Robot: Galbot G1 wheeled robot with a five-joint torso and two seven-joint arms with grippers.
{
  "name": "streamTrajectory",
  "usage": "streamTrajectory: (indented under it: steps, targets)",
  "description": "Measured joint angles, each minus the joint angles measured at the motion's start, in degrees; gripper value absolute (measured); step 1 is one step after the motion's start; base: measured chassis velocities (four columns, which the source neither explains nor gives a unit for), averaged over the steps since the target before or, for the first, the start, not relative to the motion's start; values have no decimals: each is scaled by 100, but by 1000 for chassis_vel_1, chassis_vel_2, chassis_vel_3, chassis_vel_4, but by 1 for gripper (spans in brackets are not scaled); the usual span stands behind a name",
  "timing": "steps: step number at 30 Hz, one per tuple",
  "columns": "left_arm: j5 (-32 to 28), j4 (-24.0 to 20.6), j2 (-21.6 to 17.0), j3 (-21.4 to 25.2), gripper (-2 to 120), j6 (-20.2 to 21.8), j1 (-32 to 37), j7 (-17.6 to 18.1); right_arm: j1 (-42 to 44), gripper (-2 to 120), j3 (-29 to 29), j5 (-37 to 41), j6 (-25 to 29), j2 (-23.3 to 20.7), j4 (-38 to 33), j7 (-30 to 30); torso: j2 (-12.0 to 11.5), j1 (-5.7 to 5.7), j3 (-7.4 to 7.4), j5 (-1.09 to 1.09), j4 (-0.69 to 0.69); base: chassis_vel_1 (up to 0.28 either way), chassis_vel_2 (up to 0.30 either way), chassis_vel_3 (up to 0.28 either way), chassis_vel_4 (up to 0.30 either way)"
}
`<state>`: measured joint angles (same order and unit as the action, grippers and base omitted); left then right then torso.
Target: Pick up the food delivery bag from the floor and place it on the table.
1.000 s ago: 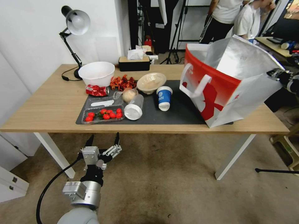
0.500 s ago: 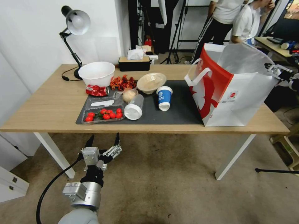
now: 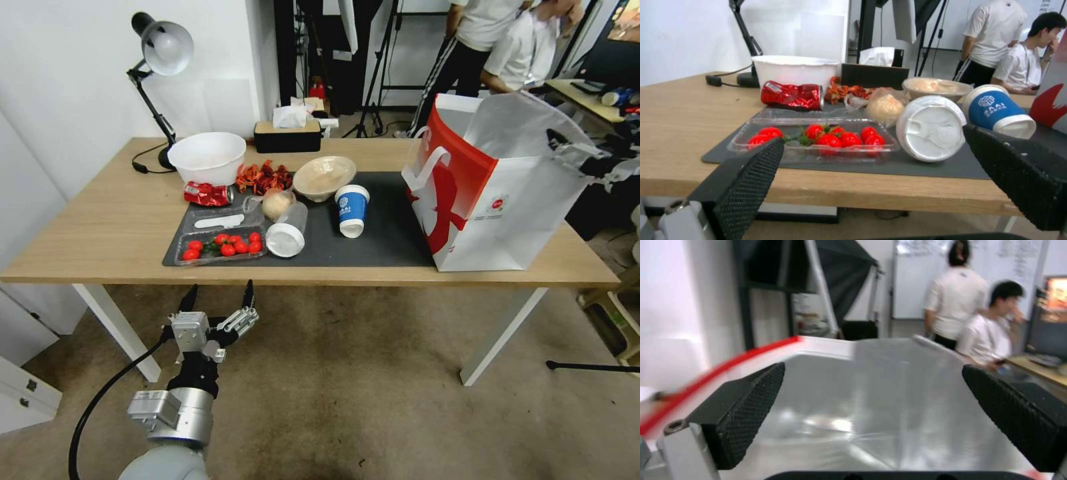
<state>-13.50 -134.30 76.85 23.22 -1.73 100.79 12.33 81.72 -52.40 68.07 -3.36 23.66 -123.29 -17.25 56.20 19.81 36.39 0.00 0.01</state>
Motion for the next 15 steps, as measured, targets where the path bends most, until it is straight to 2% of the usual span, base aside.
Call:
streamTrajectory:
  steps: [8, 11, 13, 15]
  targets:
    - [77, -61, 32, 12, 100, -32, 38, -66, 480, 100, 37, -583, 210, 511, -804, 149, 0, 0, 0, -1, 1, 0, 0, 0, 0]
    - [124, -72, 51, 14, 100, -70, 50, -113, 1068, 100, 16, -1175, 524, 894, -1165, 165, 0, 0, 0, -1, 0, 0, 0, 0, 0]
    - [136, -72, 53, 14, 100, -82, 56, -115, 1203, 100, 15, -1328, 596, 981, -1225, 165, 0, 0, 0, -1, 0, 0, 0, 0, 0]
    - [178, -71, 58, 12, 100, -122, 71, -137, 1621, 100, 14, -1890, 838, 1260, -1340, 171, 1, 0, -1, -1, -1, 0, 0, 0, 0]
